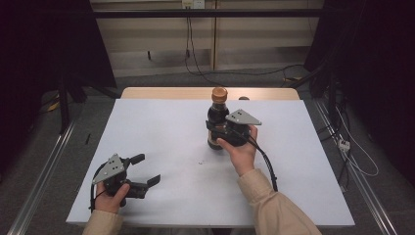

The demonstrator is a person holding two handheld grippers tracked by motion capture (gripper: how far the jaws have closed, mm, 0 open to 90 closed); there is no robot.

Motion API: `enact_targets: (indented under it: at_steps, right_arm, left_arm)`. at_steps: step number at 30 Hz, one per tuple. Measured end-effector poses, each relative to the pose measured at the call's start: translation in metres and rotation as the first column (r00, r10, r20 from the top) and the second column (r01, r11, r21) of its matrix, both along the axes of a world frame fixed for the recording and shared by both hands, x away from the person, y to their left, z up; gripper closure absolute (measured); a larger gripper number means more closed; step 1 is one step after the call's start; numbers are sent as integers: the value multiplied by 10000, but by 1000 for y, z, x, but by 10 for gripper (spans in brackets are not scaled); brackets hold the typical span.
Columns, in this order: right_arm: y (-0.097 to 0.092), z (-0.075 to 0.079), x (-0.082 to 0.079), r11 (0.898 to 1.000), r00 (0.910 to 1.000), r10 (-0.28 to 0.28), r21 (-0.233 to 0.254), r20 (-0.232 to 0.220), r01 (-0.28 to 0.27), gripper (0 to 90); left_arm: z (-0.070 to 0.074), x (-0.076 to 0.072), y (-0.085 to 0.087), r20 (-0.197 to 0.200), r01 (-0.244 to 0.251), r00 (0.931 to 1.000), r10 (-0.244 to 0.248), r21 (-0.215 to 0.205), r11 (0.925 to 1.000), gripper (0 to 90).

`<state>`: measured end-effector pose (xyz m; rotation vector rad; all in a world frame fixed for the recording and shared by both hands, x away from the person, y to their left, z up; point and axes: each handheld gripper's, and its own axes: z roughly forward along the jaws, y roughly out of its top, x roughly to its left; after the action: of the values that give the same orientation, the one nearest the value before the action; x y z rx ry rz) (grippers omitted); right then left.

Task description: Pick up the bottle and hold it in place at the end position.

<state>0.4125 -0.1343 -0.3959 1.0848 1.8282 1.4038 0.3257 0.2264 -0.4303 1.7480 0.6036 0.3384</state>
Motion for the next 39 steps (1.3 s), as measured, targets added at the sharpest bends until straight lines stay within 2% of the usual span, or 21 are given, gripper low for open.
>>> enact_targets:
  at_steps: [1, 2, 10, 14, 17, 22, 29, 33, 39]
  right_arm:
    - [1, 0, 1, 10000, 10000, 20, -61, 21, -20, 308]
    - [3, -1, 2, 9999, 10000, 31, -135, 41, -30, 308]
    - [9, -5, 9, 9999, 10000, 63, -123, 13, -63, 308]
    - [12, -5, 12, 9999, 10000, 69, -150, 21, -68, 308]
    - [14, -3, 13, 9998, 10000, 65, -209, 55, -64, 308]
    - [17, -4, 16, 9999, 10000, 77, -149, 53, -77, 308]
    - [20, -6, 18, 9997, 9997, 223, -139, -47, -223, 308]
    - [21, -8, 18, 9996, 9996, 258, -139, -134, -260, 308]
    - [21, -10, 18, 9993, 9992, 334, -142, -239, -337, 307]
  left_arm:
    - [0, 0, 0, 62, 7, 10000, -7, 64, 10000, 43]
    - [0, 0, 0, -31, -8, 10000, 8, -45, 10000, 43]
    - [0, 0, 1, -34, 27, 10000, -27, 30, 10000, 43]
    - [-1, -1, -1, -127, -6, 9999, 3, -181, 9998, 43]
    - [0, 0, 0, -57, 76, 10000, -76, -23, 10000, 44]
    - [-1, 1, 1, -1, 9, 10000, -9, -65, 10000, 44]
    - [-1, 0, 0, -138, 93, 9999, -95, -112, 9999, 44]
    - [-1, 0, 0, -40, 98, 9999, -98, -48, 9999, 44]
    - [-1, 0, 0, -118, 134, 9998, -135, -94, 9999, 44]
